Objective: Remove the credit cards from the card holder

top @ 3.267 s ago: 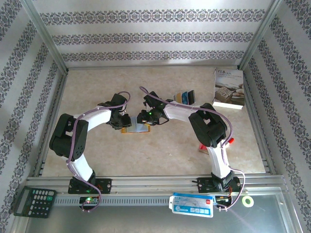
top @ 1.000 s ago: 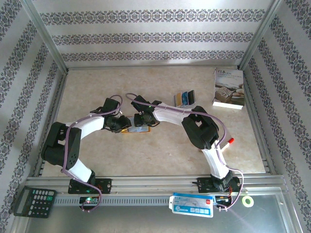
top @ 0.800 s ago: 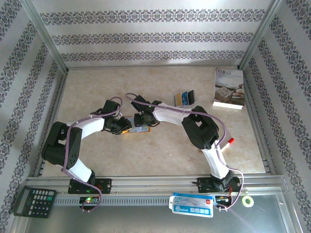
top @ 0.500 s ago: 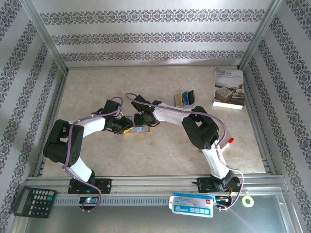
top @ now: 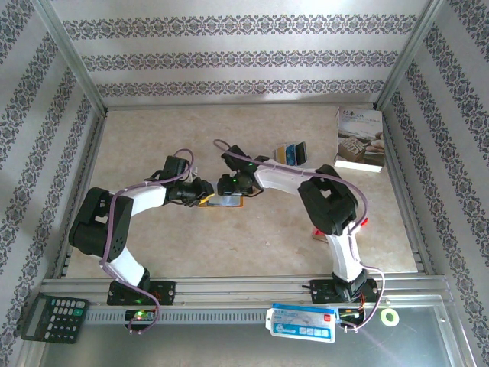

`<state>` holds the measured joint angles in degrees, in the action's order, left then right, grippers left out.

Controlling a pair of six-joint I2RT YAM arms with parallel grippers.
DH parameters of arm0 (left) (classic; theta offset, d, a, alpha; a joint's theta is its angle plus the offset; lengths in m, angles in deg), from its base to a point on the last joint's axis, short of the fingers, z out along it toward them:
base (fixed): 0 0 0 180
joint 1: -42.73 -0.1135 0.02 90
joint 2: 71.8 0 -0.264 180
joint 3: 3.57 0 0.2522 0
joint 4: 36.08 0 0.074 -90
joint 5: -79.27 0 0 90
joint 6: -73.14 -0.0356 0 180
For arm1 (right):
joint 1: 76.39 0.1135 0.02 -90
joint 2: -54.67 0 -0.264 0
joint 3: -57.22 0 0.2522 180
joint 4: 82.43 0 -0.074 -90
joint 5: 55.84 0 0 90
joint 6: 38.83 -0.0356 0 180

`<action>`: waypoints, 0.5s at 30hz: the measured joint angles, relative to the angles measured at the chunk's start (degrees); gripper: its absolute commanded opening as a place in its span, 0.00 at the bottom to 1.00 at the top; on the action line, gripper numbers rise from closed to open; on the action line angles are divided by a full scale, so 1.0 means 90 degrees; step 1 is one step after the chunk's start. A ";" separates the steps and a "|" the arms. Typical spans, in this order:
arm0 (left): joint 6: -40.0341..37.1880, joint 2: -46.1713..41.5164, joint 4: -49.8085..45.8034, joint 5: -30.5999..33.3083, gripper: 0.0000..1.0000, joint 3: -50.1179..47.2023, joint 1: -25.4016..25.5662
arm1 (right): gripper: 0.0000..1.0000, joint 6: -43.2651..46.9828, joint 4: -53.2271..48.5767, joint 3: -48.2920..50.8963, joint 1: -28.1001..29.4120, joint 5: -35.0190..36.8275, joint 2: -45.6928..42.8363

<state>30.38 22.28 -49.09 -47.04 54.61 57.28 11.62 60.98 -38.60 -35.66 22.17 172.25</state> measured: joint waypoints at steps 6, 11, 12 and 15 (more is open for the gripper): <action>0.0221 0.0131 0.0862 -0.0435 0.28 -0.0085 0.0075 | 0.52 -0.0342 0.0527 0.0393 -0.0347 -0.0284 -0.0925; 0.0359 0.0427 0.1173 -0.0590 0.30 -0.0075 0.0255 | 0.52 -0.0461 0.0899 0.0862 -0.0408 -0.0250 -0.1637; 0.0384 0.0449 0.1185 -0.0588 0.31 -0.0063 0.0301 | 0.52 -0.0474 0.0920 0.0959 -0.0435 -0.0219 -0.1719; 0.0449 0.0544 0.1251 -0.0583 0.36 0.0063 0.0466 | 0.52 -0.0500 0.0993 0.1294 -0.0491 -0.0104 -0.1909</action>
<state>34.42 27.17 -37.84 -52.29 55.18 61.47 7.12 69.92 -26.95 -40.08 21.23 155.07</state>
